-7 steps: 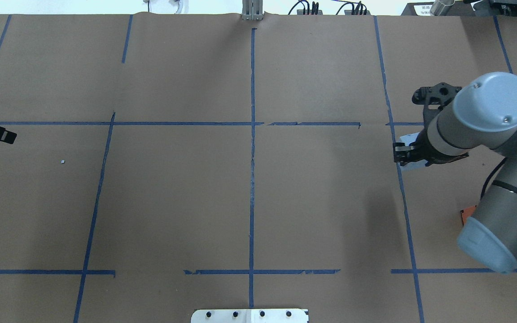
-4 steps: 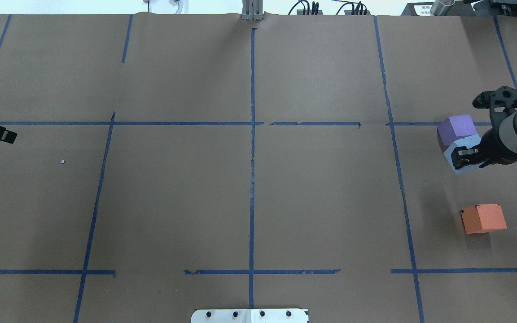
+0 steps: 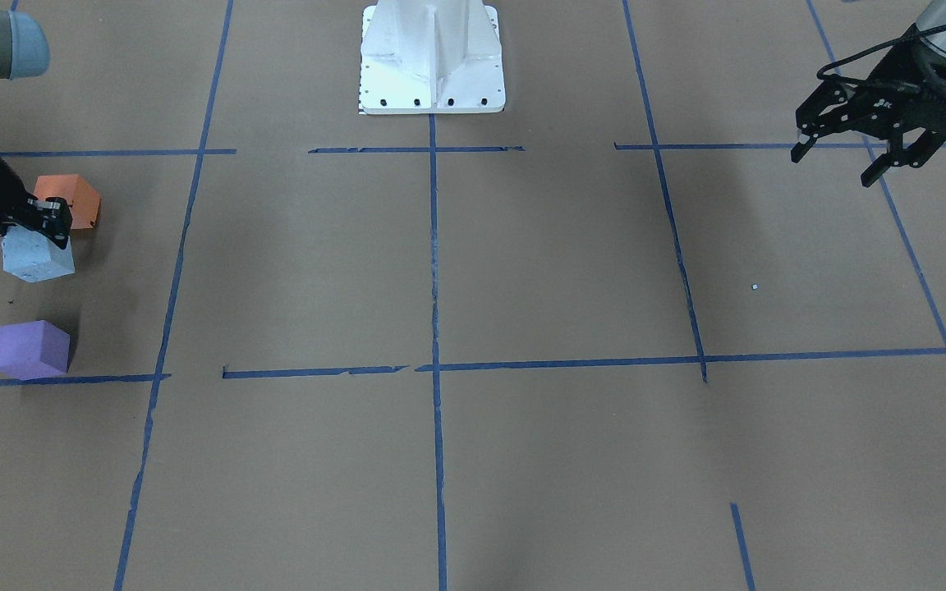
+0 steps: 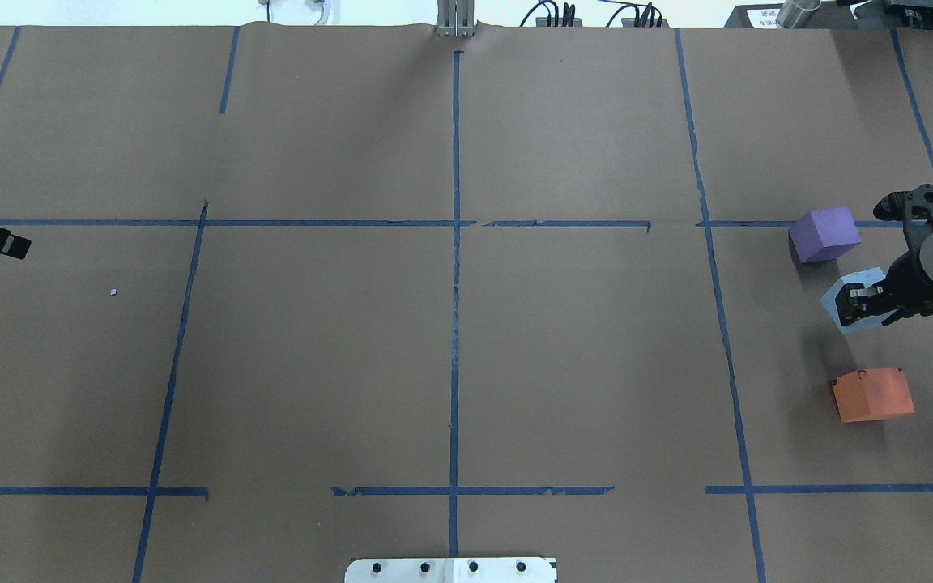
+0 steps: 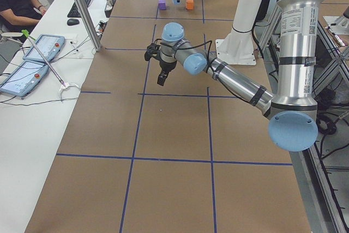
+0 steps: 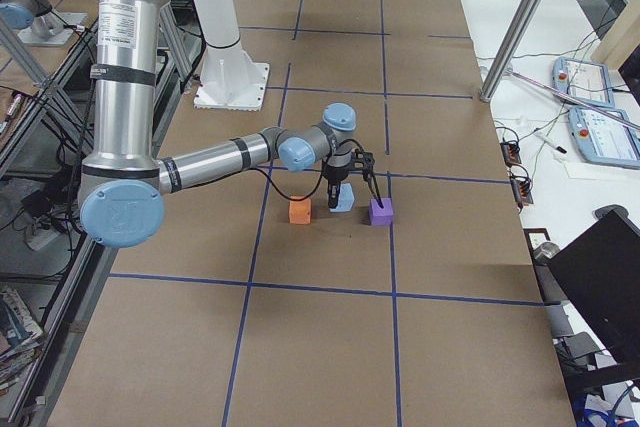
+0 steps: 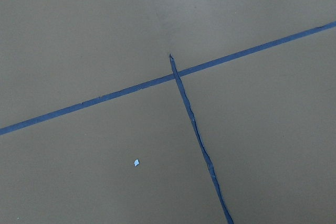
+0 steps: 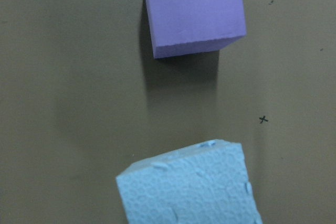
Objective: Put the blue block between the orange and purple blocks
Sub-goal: 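Carry the light blue cube toward the gap between purple and orange cubes, then lower the light blue cube between the purple and orange cubes and release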
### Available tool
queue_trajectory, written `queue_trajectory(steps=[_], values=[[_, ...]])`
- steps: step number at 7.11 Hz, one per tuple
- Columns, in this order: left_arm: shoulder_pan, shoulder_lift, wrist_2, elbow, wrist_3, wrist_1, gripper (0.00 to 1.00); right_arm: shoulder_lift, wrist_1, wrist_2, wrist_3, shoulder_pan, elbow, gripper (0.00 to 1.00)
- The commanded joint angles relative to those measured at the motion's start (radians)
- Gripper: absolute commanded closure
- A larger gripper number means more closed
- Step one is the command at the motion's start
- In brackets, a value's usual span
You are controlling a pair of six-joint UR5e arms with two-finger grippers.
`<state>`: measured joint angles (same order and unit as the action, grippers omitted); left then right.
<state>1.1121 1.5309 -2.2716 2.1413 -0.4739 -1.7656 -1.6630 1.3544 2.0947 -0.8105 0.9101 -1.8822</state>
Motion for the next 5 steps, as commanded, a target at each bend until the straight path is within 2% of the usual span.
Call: queue_trajectory(steps=[1,3,5], values=[[0.0,-0.002,0.001,0.002,0.0,0.0,0.0,0.009,-0.017,0.004,-0.055,-0.002,0.047,0.92],[0.002,-0.002,0.001,0.002,0.0,0.0,0.0,0.023,-0.125,0.005,-0.094,-0.002,0.122,0.9],[0.002,-0.002,0.001,0.003,0.0,0.0,0.0,0.042,-0.127,0.005,-0.141,-0.002,0.13,0.9]])
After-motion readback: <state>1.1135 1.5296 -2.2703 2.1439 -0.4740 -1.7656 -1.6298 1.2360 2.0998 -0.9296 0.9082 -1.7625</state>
